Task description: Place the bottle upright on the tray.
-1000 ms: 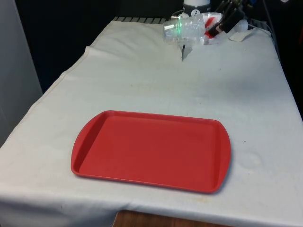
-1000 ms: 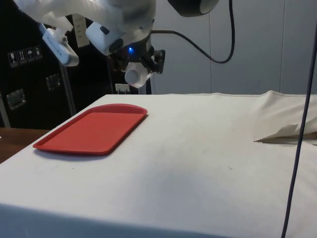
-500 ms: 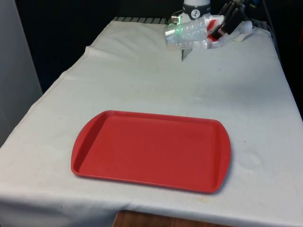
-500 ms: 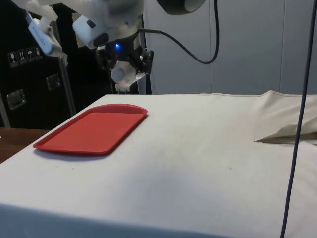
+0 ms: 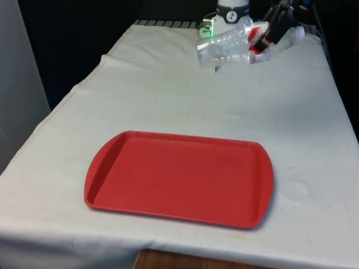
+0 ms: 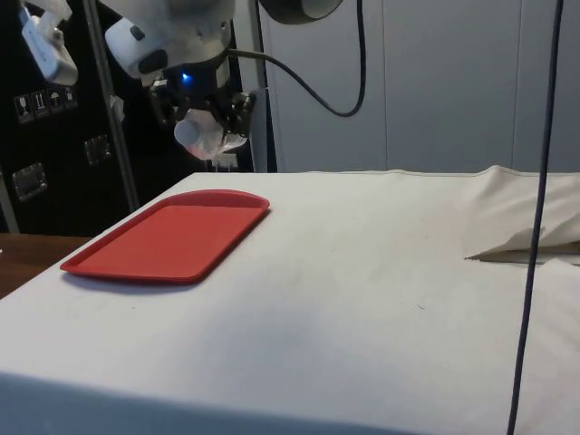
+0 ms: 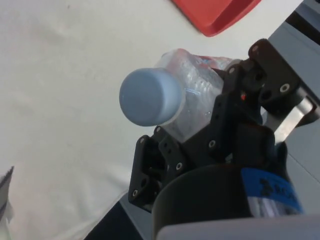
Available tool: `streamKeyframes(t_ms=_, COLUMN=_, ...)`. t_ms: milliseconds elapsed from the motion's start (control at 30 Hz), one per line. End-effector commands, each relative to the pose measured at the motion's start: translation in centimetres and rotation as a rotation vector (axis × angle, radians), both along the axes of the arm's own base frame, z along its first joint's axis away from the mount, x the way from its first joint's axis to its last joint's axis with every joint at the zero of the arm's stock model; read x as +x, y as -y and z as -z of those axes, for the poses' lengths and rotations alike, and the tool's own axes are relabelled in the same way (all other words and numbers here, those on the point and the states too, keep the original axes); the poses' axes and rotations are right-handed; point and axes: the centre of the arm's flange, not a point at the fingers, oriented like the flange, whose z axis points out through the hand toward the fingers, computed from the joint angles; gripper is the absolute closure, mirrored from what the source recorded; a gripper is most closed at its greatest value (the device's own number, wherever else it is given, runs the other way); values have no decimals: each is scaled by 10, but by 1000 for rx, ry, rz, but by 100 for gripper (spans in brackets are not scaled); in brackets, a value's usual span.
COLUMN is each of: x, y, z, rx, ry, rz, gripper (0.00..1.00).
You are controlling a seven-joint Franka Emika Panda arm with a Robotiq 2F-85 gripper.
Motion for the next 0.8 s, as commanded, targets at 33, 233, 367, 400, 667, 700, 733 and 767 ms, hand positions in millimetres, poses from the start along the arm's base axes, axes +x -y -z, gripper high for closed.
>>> streamKeyframes(t_ms=33, x=4, y=0, z=-1, rx=18, ry=3, rz=4, gripper=100)
streamKeyframes(t_ms=233, x=12, y=0, z=-1, rx=49, ry=14, rz=20, gripper=100)
streamKeyframes(t_ms=367, x=19, y=-1, z=-1, rx=75, ry=23, rz=33, gripper=100)
streamKeyframes(t_ms=400, x=21, y=0, z=-2, rx=81, ry=26, rz=37, gripper=100)
streamKeyframes(t_ms=667, x=33, y=-1, z=-1, rx=128, ry=38, rz=54, gripper=100)
streamKeyframes(t_ms=700, x=35, y=-1, z=-1, rx=133, ry=39, rz=55, gripper=100)
streamKeyframes(t_ms=733, x=36, y=-1, z=-1, rx=139, ry=41, rz=58, gripper=100)
streamKeyframes(t_ms=767, x=34, y=-1, z=-1, rx=129, ry=39, rz=59, gripper=100)
